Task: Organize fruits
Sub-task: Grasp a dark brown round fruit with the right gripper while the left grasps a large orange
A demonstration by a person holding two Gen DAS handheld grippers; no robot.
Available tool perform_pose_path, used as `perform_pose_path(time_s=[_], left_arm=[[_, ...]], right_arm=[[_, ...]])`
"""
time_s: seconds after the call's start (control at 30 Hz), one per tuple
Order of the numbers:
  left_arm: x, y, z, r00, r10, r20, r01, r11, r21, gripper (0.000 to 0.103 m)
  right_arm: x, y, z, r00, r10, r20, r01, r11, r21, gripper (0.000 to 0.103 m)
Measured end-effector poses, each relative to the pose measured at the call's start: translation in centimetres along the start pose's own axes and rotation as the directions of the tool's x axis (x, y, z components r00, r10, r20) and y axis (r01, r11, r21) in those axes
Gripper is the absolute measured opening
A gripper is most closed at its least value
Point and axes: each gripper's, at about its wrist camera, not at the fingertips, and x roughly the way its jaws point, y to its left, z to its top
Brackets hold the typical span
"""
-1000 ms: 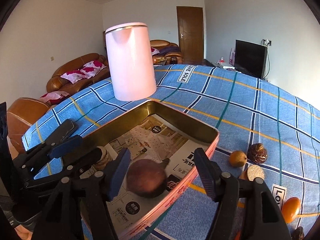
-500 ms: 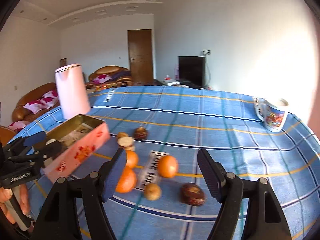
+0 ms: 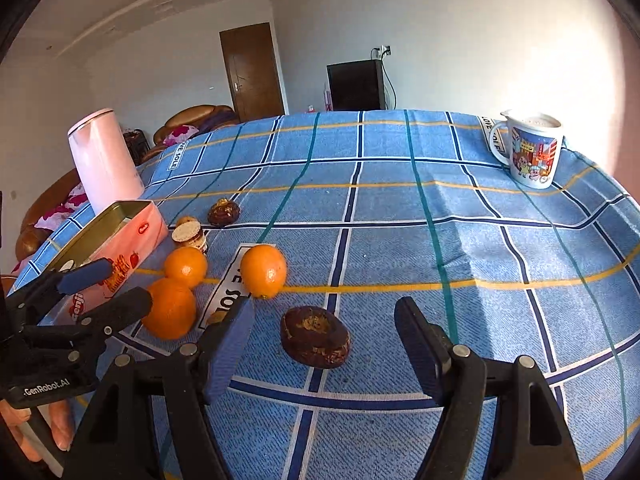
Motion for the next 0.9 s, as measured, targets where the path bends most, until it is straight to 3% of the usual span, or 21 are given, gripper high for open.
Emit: perform_pose_path(time_s=[0.07, 0.23, 0.4, 0.53, 0.9], left_arm=[[0.4, -0.2, 0.0, 1.000, -0.020, -0.020, 0.020, 1.000, -0.005, 0.084], [1.3, -0.4, 0.3, 0.996, -0.066, -0.065, 0.065, 0.998, -0.008, 0.082], [2.2, -0.1, 0.3, 0.988, -0.113, -0.109, 0.109, 0.993, -0.035, 0.062], [2.2, -0.3, 0.2, 0.983, -0.146, -0.109, 0.144, 0.989, -0.030, 0.050], [0.5, 0.0, 0.0, 0.991, -0.133, -0.019, 0.132, 0.991, -0.036, 0.049]], right_arm=[[0.4, 0.0, 0.0, 1.000, 0.001, -0.026, -0.002, 1.000, -0.007, 0.074], [1.9, -0.2, 0.0, 0.993, 0.028, -0.111, -0.028, 1.000, 0.000, 0.058], [2.5, -0.2, 0.1, 0.988, 0.041, -0.150, -0.043, 0.999, -0.008, 0.047], [2.4, 0.0, 0.1, 0.988, 0.034, -0.151, -0.038, 0.999, -0.020, 0.041], [0.4, 0.6, 0.1, 0.999, 0.044, -0.031, -0.046, 0.998, -0.045, 0.040]])
